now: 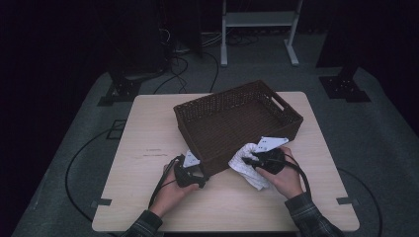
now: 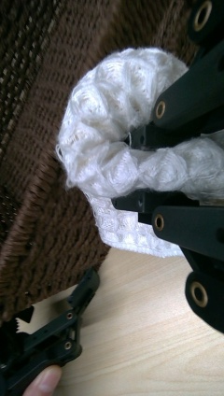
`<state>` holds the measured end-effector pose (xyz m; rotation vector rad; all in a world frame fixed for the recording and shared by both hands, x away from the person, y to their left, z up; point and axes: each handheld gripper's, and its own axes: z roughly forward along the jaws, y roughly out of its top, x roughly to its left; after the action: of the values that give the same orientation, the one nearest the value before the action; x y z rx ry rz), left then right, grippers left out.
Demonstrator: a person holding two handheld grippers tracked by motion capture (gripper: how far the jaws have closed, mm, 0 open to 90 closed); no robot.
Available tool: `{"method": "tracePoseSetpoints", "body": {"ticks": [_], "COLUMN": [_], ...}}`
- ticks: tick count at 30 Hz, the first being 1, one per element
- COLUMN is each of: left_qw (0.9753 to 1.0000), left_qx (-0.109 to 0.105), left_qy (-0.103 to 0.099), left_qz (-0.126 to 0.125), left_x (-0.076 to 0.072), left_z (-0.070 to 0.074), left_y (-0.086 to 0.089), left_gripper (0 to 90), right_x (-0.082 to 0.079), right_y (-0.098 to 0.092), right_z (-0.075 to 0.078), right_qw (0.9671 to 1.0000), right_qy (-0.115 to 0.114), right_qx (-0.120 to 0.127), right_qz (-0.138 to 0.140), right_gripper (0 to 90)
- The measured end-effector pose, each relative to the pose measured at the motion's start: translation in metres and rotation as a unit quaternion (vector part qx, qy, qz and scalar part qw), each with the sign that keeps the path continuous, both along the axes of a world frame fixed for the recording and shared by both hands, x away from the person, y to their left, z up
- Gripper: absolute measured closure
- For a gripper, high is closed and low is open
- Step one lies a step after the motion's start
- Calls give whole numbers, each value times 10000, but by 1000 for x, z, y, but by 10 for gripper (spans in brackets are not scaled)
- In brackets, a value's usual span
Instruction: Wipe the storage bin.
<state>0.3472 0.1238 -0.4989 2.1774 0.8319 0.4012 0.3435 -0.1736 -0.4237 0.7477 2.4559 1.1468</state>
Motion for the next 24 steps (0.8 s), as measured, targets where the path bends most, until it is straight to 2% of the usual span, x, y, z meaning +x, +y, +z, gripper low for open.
{"method": "tracePoseSetpoints", "body": {"ticks": [12, 24], "left_qw": [10000, 10000], "left_qx": [1, 22], "left_qy": [2, 2], "left_qz": [-2, -14], "left_x": [0, 0], "left_z": [0, 0], "left_y": [0, 0], "left_gripper": [237, 237], "right_x": [6, 8], "right_y": [13, 21], "right_z": [-21, -33], "right_qw": [9994, 9983], "right_qy": [198, 397], "right_qx": [-208, -330], "right_qz": [190, 262], "right_gripper": [764, 764]}}
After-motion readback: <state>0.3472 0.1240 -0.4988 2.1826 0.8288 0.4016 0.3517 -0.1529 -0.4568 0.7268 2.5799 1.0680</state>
